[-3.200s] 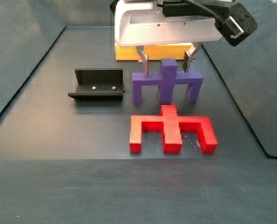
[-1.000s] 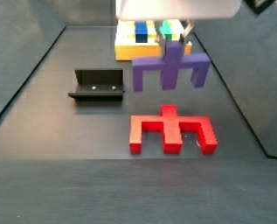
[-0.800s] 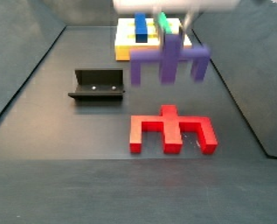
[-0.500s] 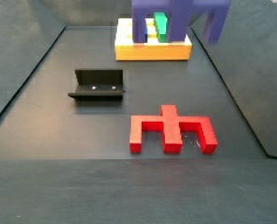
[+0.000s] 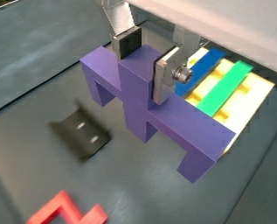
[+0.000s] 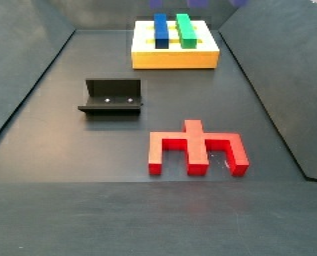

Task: Pick up the purple object. Move up. Move to above the board. Insert the purple object.
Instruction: Move to above the board, then insert the purple object.

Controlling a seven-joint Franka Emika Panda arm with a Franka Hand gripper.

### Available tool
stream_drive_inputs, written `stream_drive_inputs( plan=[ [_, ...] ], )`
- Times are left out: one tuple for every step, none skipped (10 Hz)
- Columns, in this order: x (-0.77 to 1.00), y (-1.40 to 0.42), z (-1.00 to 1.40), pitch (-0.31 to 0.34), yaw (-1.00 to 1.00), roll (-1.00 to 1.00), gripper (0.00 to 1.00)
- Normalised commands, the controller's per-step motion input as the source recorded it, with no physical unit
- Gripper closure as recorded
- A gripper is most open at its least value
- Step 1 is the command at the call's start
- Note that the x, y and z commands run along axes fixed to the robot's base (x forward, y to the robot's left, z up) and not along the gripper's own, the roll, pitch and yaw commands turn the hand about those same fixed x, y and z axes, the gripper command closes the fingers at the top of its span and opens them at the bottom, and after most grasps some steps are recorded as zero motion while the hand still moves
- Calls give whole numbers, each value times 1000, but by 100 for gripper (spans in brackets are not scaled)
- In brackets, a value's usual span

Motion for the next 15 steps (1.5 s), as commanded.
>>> stream_drive_inputs(
  plan=[
    [151, -1400, 186, 145, -125, -53, 100],
    [163, -1400, 186, 133, -36, -15, 100],
    [182, -1400, 189, 134, -3, -8, 100],
    [216, -1400, 201, 151, 5, -18, 100],
    [233, -1400, 199, 151, 8, 4, 100],
    [292, -1400, 218, 159, 6, 23, 100],
    [166, -608, 102, 158, 12, 27, 100],
    [98, -188, 42, 140, 1, 29, 100],
    [0, 0, -37, -26, 0, -33, 100],
    [-183, -617, -503, -131, 291, 261, 100],
    [-14, -634, -726, -140, 269, 236, 100],
    [0, -631, -791, -130, 283, 181, 100],
    [0, -691, -826, -129, 234, 153, 100],
    [134, -571, -931, -107, 83, 114, 100],
    [177, -471, -914, -79, 0, 106, 100]
  ],
)
